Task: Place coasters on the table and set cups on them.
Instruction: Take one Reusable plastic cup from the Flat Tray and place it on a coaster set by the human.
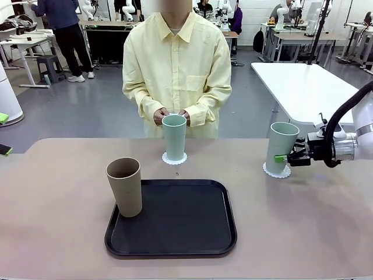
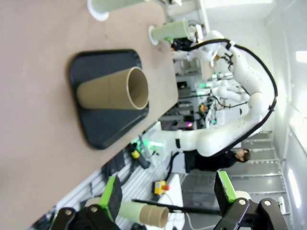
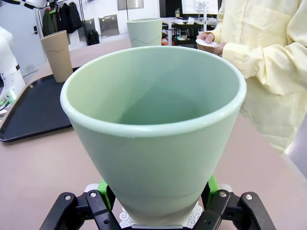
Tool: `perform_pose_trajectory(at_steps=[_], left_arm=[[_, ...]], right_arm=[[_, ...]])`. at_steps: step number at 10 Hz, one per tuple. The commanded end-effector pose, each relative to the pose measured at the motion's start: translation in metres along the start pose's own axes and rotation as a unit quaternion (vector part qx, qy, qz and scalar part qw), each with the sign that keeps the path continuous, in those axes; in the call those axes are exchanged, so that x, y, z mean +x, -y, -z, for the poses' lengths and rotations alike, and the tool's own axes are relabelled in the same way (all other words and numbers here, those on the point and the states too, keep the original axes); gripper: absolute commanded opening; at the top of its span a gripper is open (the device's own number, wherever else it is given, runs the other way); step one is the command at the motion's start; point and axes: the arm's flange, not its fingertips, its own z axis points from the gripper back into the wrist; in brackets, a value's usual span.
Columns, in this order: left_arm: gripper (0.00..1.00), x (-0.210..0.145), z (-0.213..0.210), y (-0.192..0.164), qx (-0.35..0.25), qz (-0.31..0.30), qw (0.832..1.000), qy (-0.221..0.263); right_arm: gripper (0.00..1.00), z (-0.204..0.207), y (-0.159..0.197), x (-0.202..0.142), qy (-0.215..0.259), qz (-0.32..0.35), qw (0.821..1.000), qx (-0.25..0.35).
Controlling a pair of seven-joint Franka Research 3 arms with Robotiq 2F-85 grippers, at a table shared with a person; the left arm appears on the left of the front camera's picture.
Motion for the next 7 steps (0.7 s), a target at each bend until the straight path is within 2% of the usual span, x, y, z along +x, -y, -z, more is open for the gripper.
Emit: perform_pose_trajectory(at_steps=[1, 7], left_arm=[[1.0, -0.0012, -0.0002, -0.0004, -0.004, 0.009, 1.0, -0.002], [1.0, -0.0012, -0.0002, -0.0004, -0.004, 0.009, 1.0, -0.002]], right_arm=[[0.82, -0.0046, 0.0051, -0.0038, 0.007, -0.006, 1.0, 0.006], [0.82, -0.0095, 0.006, -0.011, 0.009, 0.002, 1.0, 0.009]])
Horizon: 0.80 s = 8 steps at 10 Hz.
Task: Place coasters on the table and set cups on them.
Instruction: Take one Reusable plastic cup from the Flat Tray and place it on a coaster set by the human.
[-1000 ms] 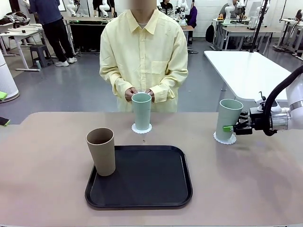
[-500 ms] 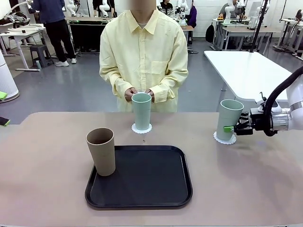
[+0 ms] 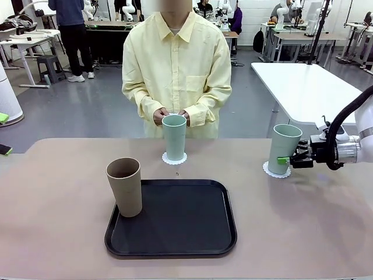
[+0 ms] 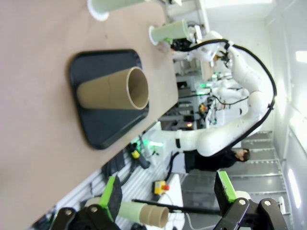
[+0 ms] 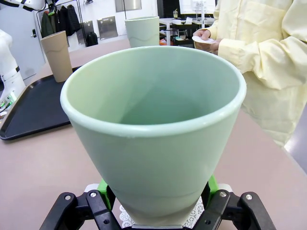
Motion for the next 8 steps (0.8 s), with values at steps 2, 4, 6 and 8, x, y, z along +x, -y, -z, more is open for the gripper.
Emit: perform_pose_trajectory(at_steps=[2, 4, 6, 8], left_arm=[[1.0, -0.0012, -0.0002, -0.0004, -0.004, 0.009, 1.0, -0.002], [1.0, -0.0012, -0.0002, -0.0004, -0.004, 0.009, 1.0, -0.002], [1.0, -0.0012, -0.0002, -0.0004, -0.004, 0.009, 1.0, -0.002], [1.0, -0.0012, -0.0002, -0.0004, -0.004, 0.009, 1.0, -0.002]], right_arm=[[0.88, -0.0029, 0.0057, -0.001, 0.004, -0.006, 1.0, 0.013], [1.0, -0.0033, 0.0057, -0.0015, 0.0, -0.005, 1.0, 0.016], [1.0, -0.0039, 0.0053, -0.0019, -0.004, -0.004, 1.0, 0.016], [1.0, -0.0043, 0.0046, -0.002, -0.009, -0.006, 1.0, 0.016]])
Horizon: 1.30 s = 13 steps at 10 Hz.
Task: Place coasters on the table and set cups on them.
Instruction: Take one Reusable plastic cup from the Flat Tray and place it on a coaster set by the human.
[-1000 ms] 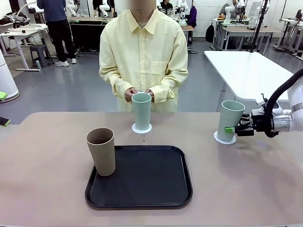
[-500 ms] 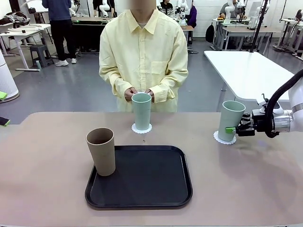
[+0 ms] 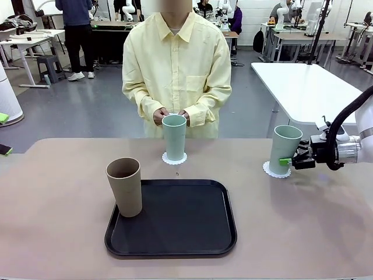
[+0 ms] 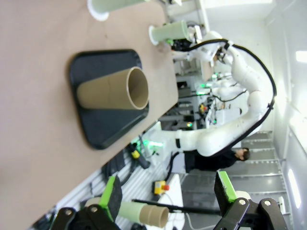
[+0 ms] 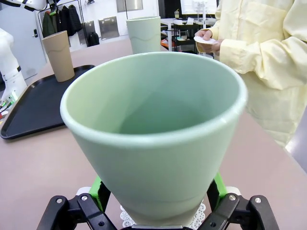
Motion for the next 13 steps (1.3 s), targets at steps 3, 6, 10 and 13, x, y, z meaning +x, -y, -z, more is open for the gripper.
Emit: perform_pose_trajectory(at_steps=[3, 6, 10, 13], left_arm=[[1.0, -0.001, 0.0, 0.0, -0.004, 0.009, 1.0, -0.002], [1.0, -0.001, 0.0, 0.0, -0.004, 0.009, 1.0, -0.002], [1.0, -0.001, 0.0, 0.0, -0.004, 0.009, 1.0, -0.002], [1.0, -0.001, 0.0, 0.0, -0.004, 0.009, 1.0, -0.002]], right_arm=[[1.0, -0.004, 0.002, -0.001, -0.024, -0.008, 1.0, 0.018], [1.0, -0.01, 0.001, -0.002, -0.053, -0.004, 0.998, 0.019], [1.0, -0.027, -0.003, -0.011, -0.089, 0.022, 0.996, 0.018], [1.0, -0.044, -0.011, -0.014, -0.117, 0.036, 0.992, 0.0]])
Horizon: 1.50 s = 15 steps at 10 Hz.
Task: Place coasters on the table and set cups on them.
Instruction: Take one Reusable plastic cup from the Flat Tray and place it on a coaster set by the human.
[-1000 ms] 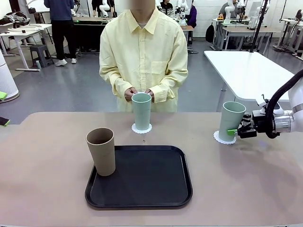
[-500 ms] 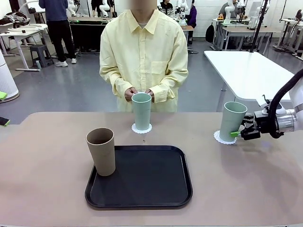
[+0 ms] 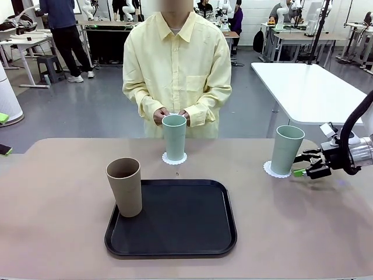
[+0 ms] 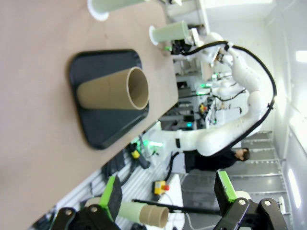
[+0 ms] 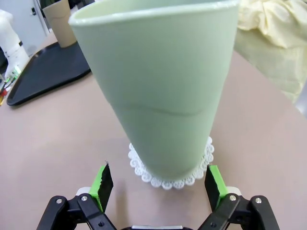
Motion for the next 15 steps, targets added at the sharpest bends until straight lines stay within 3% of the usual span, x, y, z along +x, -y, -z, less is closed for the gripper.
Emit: perform_pose_trajectory(at_steps=[1, 6, 10, 13, 15], left_arm=[[1.0, -0.001, 0.0, 0.0, -0.004, 0.009, 1.0, -0.002], [1.0, -0.001, 0.0, 0.0, -0.004, 0.009, 1.0, -0.002], [1.0, -0.001, 0.0, 0.0, -0.004, 0.009, 1.0, -0.002], [1.0, -0.001, 0.0, 0.0, -0.004, 0.009, 1.0, -0.002], [1.0, -0.001, 0.0, 0.0, -0.004, 0.009, 1.0, -0.002]], right_arm=[[1.0, -0.016, -0.019, 0.008, -0.032, 0.015, 0.999, -0.017], [1.0, -0.101, -0.109, 0.068, -0.128, 0.003, 0.986, -0.106], [1.0, -0.128, -0.168, 0.148, -0.198, -0.039, 0.968, -0.152], [1.0, -0.126, -0.183, 0.201, -0.229, -0.052, 0.955, -0.181], [1.0, -0.137, -0.18, 0.2, -0.21, -0.064, 0.96, -0.174]])
